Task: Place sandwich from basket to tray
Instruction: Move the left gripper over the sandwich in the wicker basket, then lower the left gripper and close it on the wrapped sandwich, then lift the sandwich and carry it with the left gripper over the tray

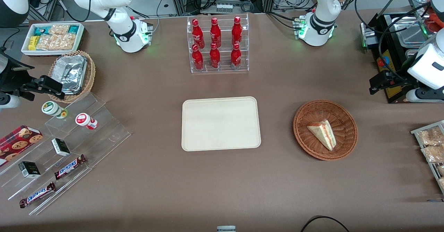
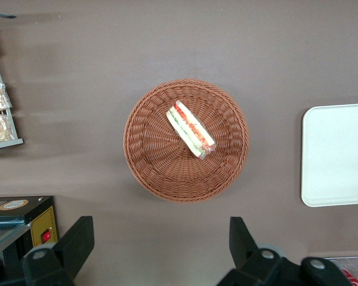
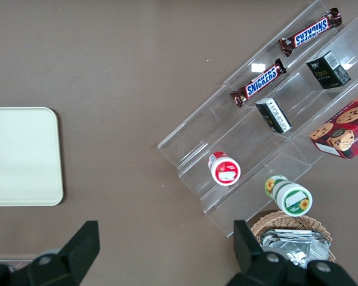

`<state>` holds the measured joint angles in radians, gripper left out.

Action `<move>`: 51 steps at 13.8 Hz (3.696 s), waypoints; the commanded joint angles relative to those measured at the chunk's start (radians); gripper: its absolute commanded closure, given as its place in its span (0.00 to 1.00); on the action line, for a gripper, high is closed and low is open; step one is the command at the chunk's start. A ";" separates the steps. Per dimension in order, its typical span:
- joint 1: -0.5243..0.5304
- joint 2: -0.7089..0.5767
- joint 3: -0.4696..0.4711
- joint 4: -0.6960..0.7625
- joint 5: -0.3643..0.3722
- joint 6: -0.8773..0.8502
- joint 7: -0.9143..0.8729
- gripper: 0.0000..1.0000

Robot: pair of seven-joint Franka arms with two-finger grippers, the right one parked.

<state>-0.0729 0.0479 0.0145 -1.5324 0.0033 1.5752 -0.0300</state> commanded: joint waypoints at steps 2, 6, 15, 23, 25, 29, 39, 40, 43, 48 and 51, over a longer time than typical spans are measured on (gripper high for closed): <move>-0.007 0.010 0.007 0.011 0.004 -0.044 0.008 0.00; -0.008 0.017 0.004 -0.040 0.007 -0.017 0.005 0.00; -0.016 0.003 -0.036 -0.428 0.015 0.447 -0.336 0.00; -0.018 0.062 -0.076 -0.646 0.017 0.779 -0.623 0.00; -0.018 0.102 -0.076 -0.643 0.021 0.779 -0.624 0.00; -0.018 0.174 -0.074 -0.644 0.043 0.844 -0.630 0.00; -0.018 0.267 -0.073 -0.631 0.044 0.968 -0.673 0.01; -0.018 0.270 -0.071 -0.626 0.044 0.968 -0.671 0.10; -0.018 0.264 -0.071 -0.624 0.044 0.965 -0.670 0.79; -0.018 0.204 -0.073 -0.606 0.079 0.866 -0.666 0.87; -0.019 0.167 -0.077 -0.488 0.099 0.641 -0.665 0.87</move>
<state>-0.0839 0.2554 -0.0630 -2.0914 0.0778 2.3435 -0.6716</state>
